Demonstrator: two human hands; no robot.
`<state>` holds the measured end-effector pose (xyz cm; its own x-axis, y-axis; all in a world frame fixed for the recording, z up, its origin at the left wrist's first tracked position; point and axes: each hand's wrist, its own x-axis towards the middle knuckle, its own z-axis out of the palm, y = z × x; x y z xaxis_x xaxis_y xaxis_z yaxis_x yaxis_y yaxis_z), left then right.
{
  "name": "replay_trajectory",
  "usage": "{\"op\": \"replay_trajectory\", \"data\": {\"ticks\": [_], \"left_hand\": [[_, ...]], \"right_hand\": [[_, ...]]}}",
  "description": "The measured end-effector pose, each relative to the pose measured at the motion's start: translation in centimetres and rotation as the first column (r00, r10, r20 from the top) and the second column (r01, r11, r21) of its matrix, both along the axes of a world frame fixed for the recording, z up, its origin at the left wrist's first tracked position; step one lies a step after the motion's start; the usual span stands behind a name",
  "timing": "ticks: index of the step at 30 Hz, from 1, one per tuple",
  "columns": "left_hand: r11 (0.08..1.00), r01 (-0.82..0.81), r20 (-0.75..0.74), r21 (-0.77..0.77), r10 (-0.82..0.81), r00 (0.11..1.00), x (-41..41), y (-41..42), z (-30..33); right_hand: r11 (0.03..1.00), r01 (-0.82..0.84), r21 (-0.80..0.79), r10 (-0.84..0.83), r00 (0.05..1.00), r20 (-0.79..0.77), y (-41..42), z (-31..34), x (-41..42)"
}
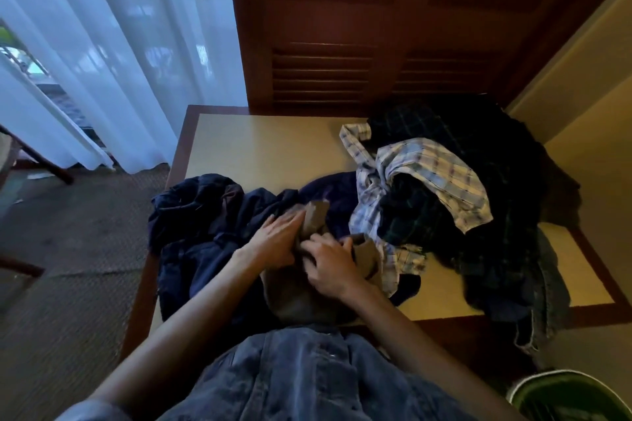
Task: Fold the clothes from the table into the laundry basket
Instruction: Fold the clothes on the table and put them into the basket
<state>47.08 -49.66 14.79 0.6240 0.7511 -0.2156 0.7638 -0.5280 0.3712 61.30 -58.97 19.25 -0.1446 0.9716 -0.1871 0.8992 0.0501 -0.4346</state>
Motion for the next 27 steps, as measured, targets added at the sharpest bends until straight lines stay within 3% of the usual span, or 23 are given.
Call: {"op": "replay_trajectory", "data": {"ticks": [2,4,7,10,14,17,19,22,27], "left_hand": [[1.0,0.012,0.049,-0.003,-0.012,0.999,-0.3,-0.7,-0.5],[0.998,-0.051,0.137,-0.022,0.053,0.989,-0.6,-1.6,-0.9],[0.994,-0.103,0.211,-0.047,0.111,0.971,-1.2,-2.6,-1.1],[0.975,-0.213,0.211,-0.057,0.22,0.952,-3.3,-2.9,0.5],[0.823,-0.567,0.083,0.019,0.564,0.821,-9.5,-2.3,1.2],[0.711,-0.7,0.038,-0.069,0.703,0.71,-12.8,-2.1,-0.3],[0.687,-0.713,-0.042,-0.141,0.716,0.697,-12.9,-2.9,-2.5],[0.73,-0.683,-0.164,-0.004,0.673,0.721,-11.3,-4.8,-5.5],[0.741,-0.666,-0.071,0.088,0.671,0.738,-8.9,-6.1,-5.9]], "right_hand": [[1.0,0.004,-0.025,-0.005,1.0,-0.022,0.3,0.7,1.4],[1.0,-0.023,0.006,0.023,0.997,0.07,0.7,1.3,2.7],[0.977,-0.097,-0.189,0.123,0.984,0.129,1.4,0.7,2.3],[0.962,-0.153,-0.227,0.191,0.969,0.157,1.3,-1.8,-0.1],[0.963,-0.204,-0.176,0.243,0.941,0.237,0.3,-4.2,-2.2],[0.959,-0.239,-0.153,0.274,0.917,0.289,-0.2,-5.2,-2.8],[0.959,-0.232,-0.16,0.272,0.913,0.305,-0.2,-5.7,-3.2],[0.957,-0.24,-0.159,0.279,0.913,0.298,0.2,-6.4,-3.2],[0.957,-0.269,-0.106,0.289,0.904,0.315,0.8,-7.5,-2.3]]}}
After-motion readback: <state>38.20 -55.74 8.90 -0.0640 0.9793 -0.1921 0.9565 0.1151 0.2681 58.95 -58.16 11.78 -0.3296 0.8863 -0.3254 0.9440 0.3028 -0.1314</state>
